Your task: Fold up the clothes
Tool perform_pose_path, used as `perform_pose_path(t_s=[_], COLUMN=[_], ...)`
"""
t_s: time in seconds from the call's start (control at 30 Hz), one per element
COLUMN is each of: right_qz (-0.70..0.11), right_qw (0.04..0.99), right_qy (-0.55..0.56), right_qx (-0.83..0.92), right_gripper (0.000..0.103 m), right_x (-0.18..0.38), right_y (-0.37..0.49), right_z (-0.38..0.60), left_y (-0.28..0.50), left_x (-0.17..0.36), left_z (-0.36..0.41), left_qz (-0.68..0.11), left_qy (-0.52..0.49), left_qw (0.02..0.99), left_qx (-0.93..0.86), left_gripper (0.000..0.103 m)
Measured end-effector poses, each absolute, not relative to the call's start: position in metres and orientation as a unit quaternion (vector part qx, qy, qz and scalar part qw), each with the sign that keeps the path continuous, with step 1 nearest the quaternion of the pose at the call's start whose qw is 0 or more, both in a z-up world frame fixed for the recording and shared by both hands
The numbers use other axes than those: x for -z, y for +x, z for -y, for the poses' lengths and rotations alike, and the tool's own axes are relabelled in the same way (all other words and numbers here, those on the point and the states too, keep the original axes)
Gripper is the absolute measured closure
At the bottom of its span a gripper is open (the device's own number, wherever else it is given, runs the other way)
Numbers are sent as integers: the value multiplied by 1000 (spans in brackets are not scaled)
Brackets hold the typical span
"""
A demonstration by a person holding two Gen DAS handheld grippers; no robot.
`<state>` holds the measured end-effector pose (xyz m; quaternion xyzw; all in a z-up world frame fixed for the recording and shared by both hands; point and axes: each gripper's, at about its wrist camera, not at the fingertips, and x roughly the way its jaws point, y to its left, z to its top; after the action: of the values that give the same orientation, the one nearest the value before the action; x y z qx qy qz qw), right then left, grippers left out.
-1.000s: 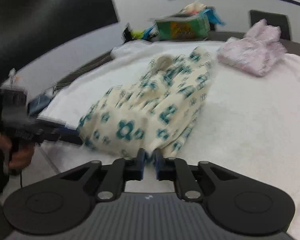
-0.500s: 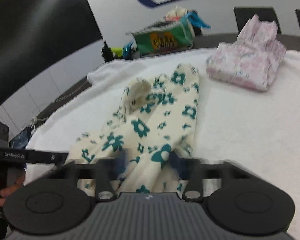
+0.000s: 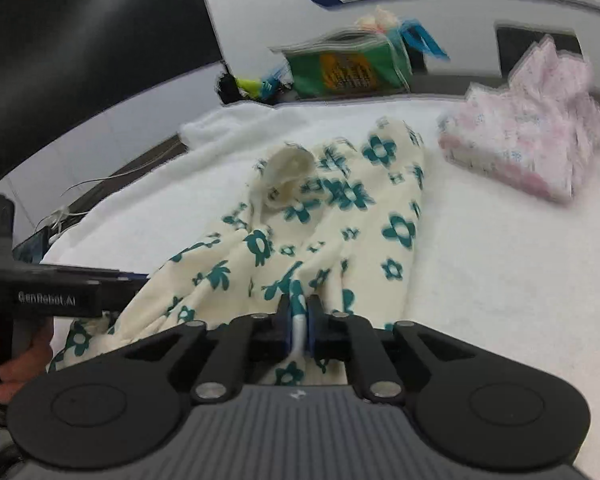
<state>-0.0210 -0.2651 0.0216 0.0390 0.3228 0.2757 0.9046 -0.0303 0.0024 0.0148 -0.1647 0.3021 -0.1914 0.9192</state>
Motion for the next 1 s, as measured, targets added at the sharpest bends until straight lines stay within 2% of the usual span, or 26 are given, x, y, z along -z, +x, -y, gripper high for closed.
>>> perform_pose_path(t_s=[0.03, 0.07, 0.2, 0.23, 0.33, 0.4, 0.43, 0.47, 0.6, 0.67, 0.7, 0.77, 0.83, 0.9, 1.0], right_qz=[-307, -288, -216, -201, -168, -192, -209, -224, -222, -198, -184, -169, -164, -162, -161], right_qw=[910, 915, 929, 925, 905, 899, 896, 891, 888, 894, 896, 887, 868, 845, 812], right_qy=[37, 34, -35, -48, -63, -78, -86, -93, -130, -137, -138, -157, -190, -234, -326], right_qx=[-277, -279, -299, -320, -386, -385, -383, -383, -380, -377, -379, -401, -429, -453, -456], right_gripper=[51, 42, 43, 43, 44, 54, 64, 67, 66, 61, 58, 39, 28, 28, 29], right_x=[-29, -38, -65, -67, -58, -44, -35, -27, -29, -43, -52, -59, -54, -45, -20], right_y=[-28, -37, -78, -86, -102, -95, -89, -84, -86, -99, -107, -121, -130, -138, -128], right_z=[270, 276, 294, 297, 296, 278, 268, 260, 253, 265, 274, 283, 276, 261, 230], left_y=[-38, -46, -77, -80, -78, -70, -68, -66, -70, -81, -86, -91, -92, -95, -106], left_x=[-18, -21, -33, -34, -29, -22, -19, -16, -18, -26, -29, -34, -37, -36, -26], left_z=[-11, -19, -42, -39, -10, 17, 27, 35, 27, 9, 1, -8, -6, 5, 29], left_qz=[-290, -282, -283, -287, -290, -299, -300, -297, -306, -291, -282, -269, -264, -255, -237], left_qy=[-167, -165, -157, -154, -118, -70, -50, -34, -34, -34, -31, -21, -6, 24, 111], left_qw=[923, 925, 913, 908, 910, 916, 918, 918, 915, 917, 917, 914, 902, 894, 895], left_qx=[189, 195, 246, 262, 272, 257, 256, 260, 261, 271, 279, 303, 343, 368, 361], left_gripper=[36, 36, 34, 30, 30, 43, 59, 65, 58, 42, 40, 38, 33, 24, 24])
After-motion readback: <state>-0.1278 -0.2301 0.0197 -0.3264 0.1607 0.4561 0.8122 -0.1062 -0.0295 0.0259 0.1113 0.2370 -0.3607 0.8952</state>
